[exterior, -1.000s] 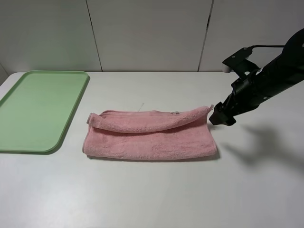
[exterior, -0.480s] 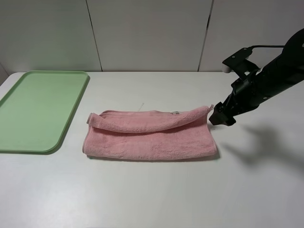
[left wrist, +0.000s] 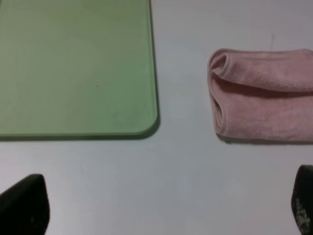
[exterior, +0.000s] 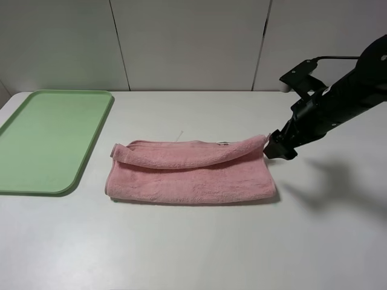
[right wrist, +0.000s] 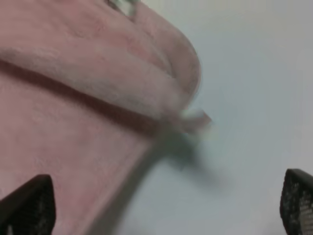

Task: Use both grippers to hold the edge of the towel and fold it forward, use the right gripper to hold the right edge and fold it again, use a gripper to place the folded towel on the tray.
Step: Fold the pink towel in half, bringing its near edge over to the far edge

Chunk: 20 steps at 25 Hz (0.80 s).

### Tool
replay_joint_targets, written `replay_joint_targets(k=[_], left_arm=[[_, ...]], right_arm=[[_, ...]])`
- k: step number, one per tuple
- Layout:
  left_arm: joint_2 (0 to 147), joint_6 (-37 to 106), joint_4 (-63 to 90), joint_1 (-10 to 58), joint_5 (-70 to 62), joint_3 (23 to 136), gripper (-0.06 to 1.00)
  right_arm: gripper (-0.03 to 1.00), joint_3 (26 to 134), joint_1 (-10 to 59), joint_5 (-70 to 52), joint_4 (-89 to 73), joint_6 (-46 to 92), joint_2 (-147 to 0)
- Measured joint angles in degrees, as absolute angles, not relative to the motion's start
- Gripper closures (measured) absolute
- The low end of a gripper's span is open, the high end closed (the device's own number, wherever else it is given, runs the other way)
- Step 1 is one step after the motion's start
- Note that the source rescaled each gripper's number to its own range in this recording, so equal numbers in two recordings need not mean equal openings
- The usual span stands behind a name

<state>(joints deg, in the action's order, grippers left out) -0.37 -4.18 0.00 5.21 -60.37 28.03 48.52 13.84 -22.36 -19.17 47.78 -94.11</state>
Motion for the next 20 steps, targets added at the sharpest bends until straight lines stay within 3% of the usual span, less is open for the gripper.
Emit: replay_joint_targets(k=[20], left_arm=[[-0.4,-4.1,0.0,5.2,-60.4,28.0,-0.06]], right_arm=[[-0.03,48.5,33.4,-10.0,-16.7,49.3,-97.8]])
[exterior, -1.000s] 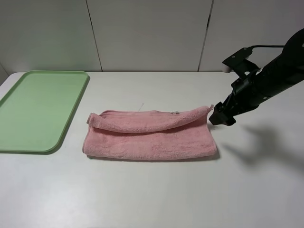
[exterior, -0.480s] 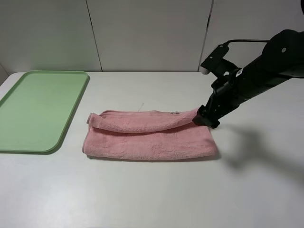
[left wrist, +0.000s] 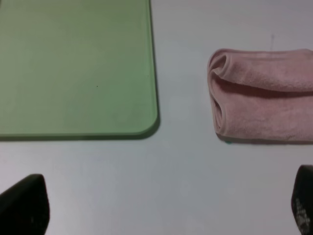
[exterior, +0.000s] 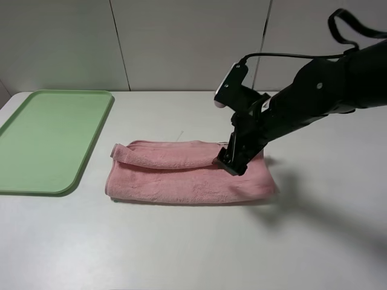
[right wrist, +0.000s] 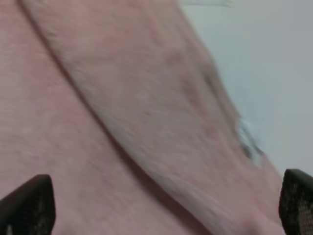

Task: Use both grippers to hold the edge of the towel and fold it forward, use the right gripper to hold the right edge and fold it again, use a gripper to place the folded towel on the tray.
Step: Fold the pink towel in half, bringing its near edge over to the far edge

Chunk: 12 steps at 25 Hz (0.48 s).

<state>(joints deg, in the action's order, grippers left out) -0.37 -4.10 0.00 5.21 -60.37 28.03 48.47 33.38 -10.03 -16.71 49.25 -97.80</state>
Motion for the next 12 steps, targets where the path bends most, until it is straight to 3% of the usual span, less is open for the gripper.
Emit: replay_joint_targets(k=[12], left_arm=[[-0.4,-4.1,0.0,5.2,-60.4,28.0,-0.06]], right_arm=[[-0.03,48.5,40.5,6.5,-16.6,49.4,-106.0]])
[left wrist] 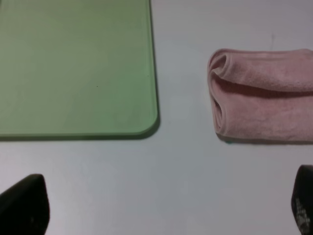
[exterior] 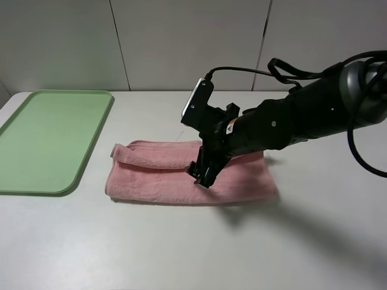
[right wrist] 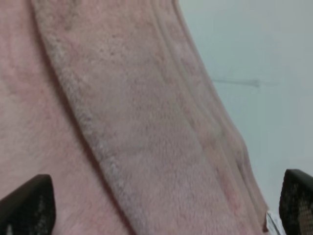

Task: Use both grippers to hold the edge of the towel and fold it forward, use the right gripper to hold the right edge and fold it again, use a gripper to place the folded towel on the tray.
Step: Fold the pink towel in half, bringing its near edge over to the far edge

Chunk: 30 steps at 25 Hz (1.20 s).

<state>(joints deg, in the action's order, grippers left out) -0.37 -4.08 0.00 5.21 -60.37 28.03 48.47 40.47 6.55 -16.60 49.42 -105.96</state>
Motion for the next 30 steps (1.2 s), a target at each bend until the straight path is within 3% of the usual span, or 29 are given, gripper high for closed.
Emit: replay_joint_targets(k=[30], left_arm=[[-0.4,-4.0,0.0,5.2,-60.3,28.0,-0.06]], right_arm=[[-0.03,48.5,39.4,23.5,-13.8,49.4,-114.5]])
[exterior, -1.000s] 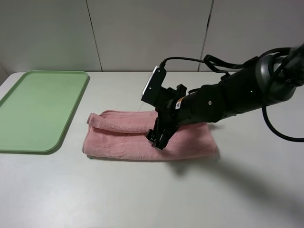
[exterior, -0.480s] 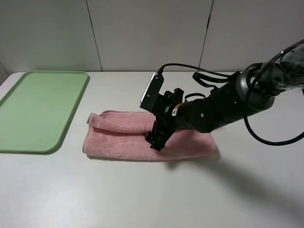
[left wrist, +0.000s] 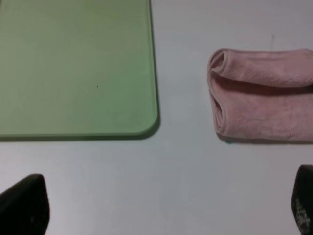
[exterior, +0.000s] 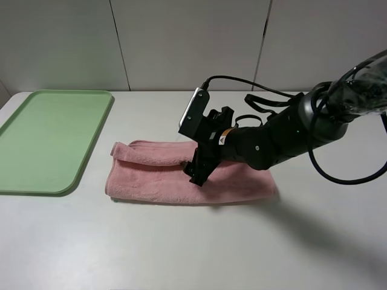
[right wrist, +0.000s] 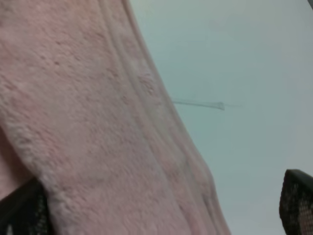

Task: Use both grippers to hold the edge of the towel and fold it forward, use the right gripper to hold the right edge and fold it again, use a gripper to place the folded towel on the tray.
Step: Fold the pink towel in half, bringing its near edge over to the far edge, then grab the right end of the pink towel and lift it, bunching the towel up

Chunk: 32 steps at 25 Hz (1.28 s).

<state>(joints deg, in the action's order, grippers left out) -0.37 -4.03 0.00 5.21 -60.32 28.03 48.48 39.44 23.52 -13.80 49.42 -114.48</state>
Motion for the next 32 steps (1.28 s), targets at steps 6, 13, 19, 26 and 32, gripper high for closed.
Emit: replay_joint_targets(k=[6,13,19,26,32], left_arm=[[-0.4,-4.0,0.0,5.2,-60.3,28.0,-0.06],[-0.4,-4.0,0.0,5.2,-60.3,28.0,-0.06],[-0.4,-4.0,0.0,5.2,-60.3,28.0,-0.06],[-0.4,-4.0,0.0,5.2,-60.3,28.0,-0.06],[-0.4,-4.0,0.0,5.2,-60.3,28.0,-0.06]], right_arm=[[-0.03,51.3,36.0,23.9,-13.8,51.7,-114.5],[-0.03,58.8,33.8,20.1,-12.9,52.0,-114.5],[-0.03,59.9,33.8,16.5,-15.4,52.1,-114.5],[-0.03,59.9,33.8,6.7,-25.3,49.0,-111.1],[-0.03,57.2,33.7,2.5,-27.0,36.8,-105.2]])
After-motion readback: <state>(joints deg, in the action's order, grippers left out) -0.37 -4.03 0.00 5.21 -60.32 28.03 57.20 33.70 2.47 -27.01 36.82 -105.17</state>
